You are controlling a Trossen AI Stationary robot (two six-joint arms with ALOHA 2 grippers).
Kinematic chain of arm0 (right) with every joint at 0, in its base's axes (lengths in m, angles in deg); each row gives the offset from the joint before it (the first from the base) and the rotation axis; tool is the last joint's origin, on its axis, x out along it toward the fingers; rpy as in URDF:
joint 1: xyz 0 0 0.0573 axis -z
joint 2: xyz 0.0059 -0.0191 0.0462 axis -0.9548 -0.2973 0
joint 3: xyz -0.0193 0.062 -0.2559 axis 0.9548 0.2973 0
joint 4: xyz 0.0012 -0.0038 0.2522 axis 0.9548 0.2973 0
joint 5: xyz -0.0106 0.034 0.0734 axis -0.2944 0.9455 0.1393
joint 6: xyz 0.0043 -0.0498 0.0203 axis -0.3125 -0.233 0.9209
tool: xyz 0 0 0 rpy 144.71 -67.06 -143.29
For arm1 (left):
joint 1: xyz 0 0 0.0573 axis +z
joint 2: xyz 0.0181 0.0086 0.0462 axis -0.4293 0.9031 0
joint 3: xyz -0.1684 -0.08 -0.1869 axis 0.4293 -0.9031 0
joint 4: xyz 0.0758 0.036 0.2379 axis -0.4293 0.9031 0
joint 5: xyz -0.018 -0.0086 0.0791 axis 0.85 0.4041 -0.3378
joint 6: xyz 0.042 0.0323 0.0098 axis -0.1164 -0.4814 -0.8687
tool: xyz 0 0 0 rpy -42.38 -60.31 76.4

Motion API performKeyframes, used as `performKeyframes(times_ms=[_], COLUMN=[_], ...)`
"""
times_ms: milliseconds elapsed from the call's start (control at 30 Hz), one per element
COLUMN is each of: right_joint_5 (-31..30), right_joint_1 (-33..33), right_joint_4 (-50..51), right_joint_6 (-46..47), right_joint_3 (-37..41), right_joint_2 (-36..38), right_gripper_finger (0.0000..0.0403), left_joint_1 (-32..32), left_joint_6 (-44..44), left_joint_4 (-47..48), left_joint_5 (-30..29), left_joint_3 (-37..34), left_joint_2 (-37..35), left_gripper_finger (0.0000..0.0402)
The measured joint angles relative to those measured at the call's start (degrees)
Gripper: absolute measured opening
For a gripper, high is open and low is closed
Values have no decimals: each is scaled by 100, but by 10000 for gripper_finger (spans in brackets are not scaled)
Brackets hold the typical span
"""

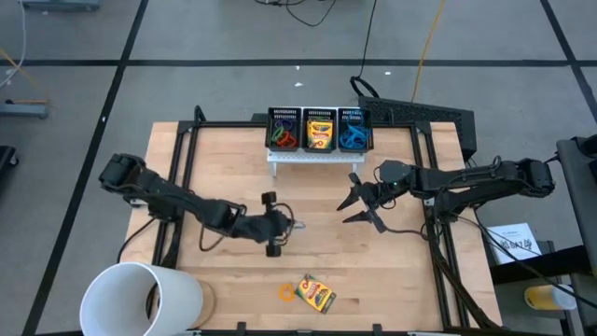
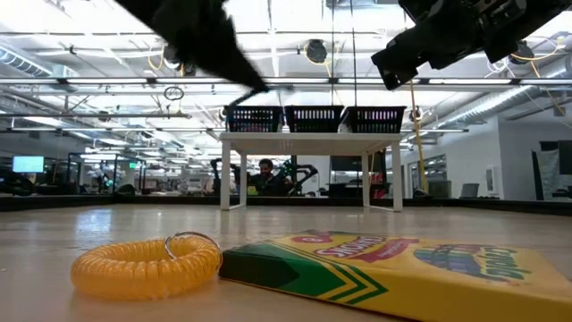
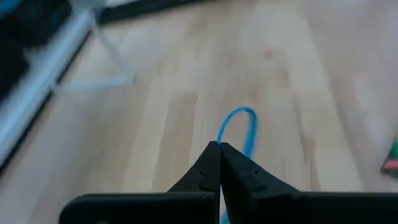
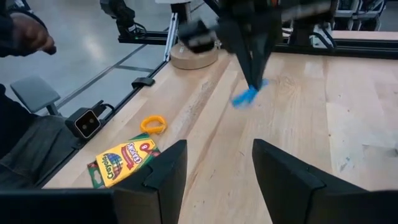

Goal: Pick & Place Office Desk Supplies
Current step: Put the blue rubber band into the right black bin on the shelf

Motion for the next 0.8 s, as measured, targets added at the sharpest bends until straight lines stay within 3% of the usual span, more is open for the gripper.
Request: performKeyframes(times_ms=[267, 500, 700, 800], right_joint_5=[2, -22, -1147, -1309], right_joint_1=[9, 9, -35, -35], right_joint_4=[2, -135, -898, -1319], right_joint_6=[-60, -52, 540, 570], right_joint_3=[0, 0, 181, 290], right_joint_2=[0, 0, -207, -252], right_gripper_finger=[171, 171, 178, 190], left_joint_1=[293, 588, 724, 844], left_joint_6=[-1031, -1248, -1702, -1722], left_joint_4=[-1490, -1866, -2313, -2331], left_joint_5=[904, 1020, 1027, 1024], left_joint_3=[1, 2, 2, 2], left_joint_2=[-98, -96, -98, -98], left_gripper_finger=[2, 2, 2, 3])
